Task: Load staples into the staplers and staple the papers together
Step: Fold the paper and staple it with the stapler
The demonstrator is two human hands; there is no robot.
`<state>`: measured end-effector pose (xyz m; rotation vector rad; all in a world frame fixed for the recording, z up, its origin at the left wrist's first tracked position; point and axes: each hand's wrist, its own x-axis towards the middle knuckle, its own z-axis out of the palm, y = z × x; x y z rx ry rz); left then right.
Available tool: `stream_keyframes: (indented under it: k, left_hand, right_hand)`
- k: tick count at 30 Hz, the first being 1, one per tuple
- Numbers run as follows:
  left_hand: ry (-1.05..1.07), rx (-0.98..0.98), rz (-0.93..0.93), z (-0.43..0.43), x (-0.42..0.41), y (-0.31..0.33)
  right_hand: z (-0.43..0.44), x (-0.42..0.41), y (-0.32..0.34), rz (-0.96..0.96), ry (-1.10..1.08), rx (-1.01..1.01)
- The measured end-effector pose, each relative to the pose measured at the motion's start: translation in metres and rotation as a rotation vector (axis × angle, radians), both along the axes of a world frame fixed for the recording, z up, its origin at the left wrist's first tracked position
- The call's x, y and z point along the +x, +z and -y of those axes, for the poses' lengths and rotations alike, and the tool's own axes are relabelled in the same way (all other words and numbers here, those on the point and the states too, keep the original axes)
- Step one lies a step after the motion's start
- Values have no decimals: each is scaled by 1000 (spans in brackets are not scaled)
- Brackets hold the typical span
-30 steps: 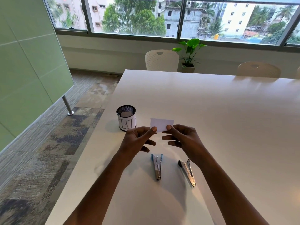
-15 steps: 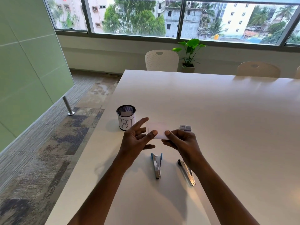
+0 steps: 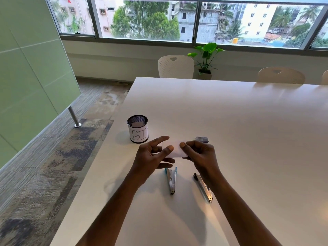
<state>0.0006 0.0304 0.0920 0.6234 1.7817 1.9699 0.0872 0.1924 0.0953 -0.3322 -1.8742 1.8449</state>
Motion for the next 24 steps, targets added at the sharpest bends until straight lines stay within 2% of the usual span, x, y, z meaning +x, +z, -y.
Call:
stream_keyframes:
  k: [16, 24]
  left_hand:
    - [83, -14, -44, 0, -1, -1]
    - [81, -33, -63, 0, 0, -1]
  right_hand:
    - [1, -1, -5, 7, -1, -9]
    - [0, -3, -5, -14, -8, 63]
